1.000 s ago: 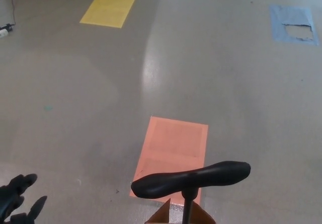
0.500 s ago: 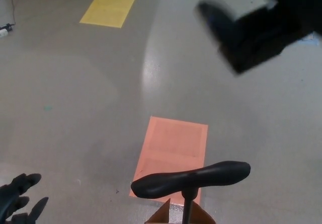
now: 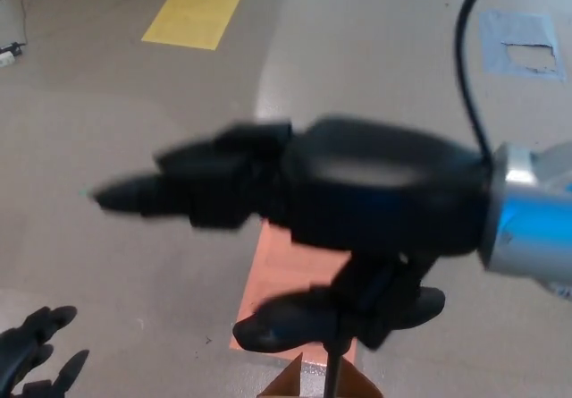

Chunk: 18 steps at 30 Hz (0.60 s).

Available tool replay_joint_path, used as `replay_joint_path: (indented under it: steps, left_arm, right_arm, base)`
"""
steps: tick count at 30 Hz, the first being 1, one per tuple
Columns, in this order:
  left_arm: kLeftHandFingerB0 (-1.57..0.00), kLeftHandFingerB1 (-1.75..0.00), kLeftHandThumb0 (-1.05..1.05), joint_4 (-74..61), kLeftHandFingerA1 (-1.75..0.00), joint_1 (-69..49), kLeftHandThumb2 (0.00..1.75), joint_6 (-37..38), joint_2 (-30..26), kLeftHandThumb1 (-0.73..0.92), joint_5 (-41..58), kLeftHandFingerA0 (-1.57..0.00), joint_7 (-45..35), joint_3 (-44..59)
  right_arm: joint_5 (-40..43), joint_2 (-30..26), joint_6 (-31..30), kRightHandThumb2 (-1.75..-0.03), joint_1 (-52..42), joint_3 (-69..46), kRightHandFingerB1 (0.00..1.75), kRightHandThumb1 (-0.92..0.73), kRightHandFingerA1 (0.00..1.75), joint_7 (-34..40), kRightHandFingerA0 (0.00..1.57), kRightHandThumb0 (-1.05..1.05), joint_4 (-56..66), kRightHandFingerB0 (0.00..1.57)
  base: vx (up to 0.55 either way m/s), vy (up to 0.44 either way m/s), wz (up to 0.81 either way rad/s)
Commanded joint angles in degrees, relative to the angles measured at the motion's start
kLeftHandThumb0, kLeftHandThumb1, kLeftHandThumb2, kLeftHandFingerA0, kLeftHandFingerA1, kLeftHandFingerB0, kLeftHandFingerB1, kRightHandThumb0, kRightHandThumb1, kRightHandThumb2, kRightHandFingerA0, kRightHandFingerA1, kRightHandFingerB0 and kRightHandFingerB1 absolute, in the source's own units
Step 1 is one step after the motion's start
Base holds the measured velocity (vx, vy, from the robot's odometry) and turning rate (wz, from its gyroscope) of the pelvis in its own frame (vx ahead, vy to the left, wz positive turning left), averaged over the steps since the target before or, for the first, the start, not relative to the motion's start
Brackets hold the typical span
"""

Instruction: An air pump is kept on top of a storage box on the floor and the robot uses its right hand to press down on the handle of the pump to compress it

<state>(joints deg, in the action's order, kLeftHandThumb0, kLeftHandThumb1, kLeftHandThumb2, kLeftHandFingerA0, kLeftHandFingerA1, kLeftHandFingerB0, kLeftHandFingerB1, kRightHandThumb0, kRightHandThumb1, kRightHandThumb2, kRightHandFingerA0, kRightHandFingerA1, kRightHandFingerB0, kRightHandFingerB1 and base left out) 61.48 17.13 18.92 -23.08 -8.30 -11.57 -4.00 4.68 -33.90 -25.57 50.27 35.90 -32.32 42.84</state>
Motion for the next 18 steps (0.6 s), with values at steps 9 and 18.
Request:
replay_joint_path:
  steps: [9,18]
  left_arm:
    - [-0.05,-0.20,-0.81,1.03,-0.24,-0.61,1.00,2.19,-2.63,0.71,-1.59,-0.05,-0.17,-0.43]
    - [-0.05,-0.22,-0.78,1.20,-0.32,-1.63,1.03,2.96,-3.38,0.71,-2.79,-0.05,1.23,-1.58]
  right_arm:
    - [-12.07,0.67,-0.48,-1.20,-14.29,10.39,0.14,-0.84,0.16,-1.71,0.00,-0.88,-4.50,0.00]
    - [-22.21,1.66,5.35,-1.20,-23.07,15.10,0.15,-0.83,0.17,2.41,0.00,-0.87,-9.16,0.00]
  base:
    - [0.00,0.000,0.00]
    - [0.00,0.000,0.00]
